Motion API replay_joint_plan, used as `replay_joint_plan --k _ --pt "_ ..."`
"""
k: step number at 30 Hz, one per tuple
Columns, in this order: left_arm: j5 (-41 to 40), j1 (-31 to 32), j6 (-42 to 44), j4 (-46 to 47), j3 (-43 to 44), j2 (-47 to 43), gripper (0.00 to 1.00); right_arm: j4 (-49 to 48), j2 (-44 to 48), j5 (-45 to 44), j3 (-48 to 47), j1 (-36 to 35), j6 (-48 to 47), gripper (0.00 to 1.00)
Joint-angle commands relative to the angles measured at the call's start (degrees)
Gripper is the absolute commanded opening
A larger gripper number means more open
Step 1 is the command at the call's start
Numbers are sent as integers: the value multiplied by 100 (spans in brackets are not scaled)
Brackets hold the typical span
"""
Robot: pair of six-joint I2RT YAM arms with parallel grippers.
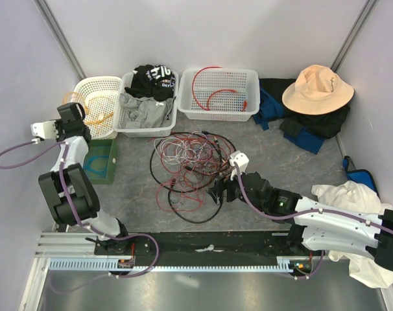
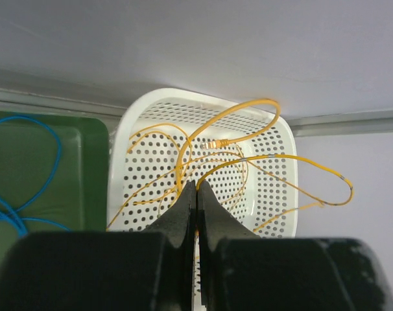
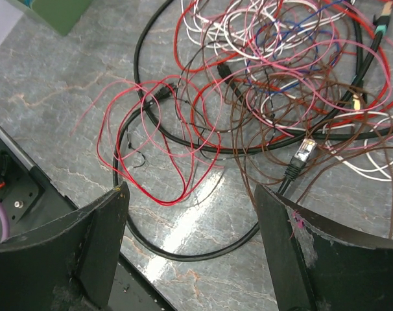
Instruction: Untangle the cables
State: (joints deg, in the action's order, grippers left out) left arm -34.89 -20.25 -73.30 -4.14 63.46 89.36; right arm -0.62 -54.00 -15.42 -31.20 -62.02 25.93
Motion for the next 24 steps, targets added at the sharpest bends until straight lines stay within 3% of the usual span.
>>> replay_joint_plan --k 1,9,12,15,16,17,24 --pt "992 -76 -89 1783 -123 493 2 -386 -259 92 -96 -12 -9 85" --pt "1564 -76 122 3549 -326 1408 2 -535 -752 13 -307 6 -150 86" --pt "1608 -76 315 3727 -273 1619 2 -588 -901 39 -360 23 -167 85" --pt "1810 -84 369 3325 -150 1567 55 -588 -981 65 -413 32 -150 85" --pt "1872 -84 386 2897 -106 1515 90 -588 -972 83 -413 32 -133 86" --pt "1916 -84 378 2658 -10 1401 99 -597 -972 127 -422 32 -115 86" --pt "2241 -58 176 2119 -597 295 100 -632 -447 277 -168 32 192 85"
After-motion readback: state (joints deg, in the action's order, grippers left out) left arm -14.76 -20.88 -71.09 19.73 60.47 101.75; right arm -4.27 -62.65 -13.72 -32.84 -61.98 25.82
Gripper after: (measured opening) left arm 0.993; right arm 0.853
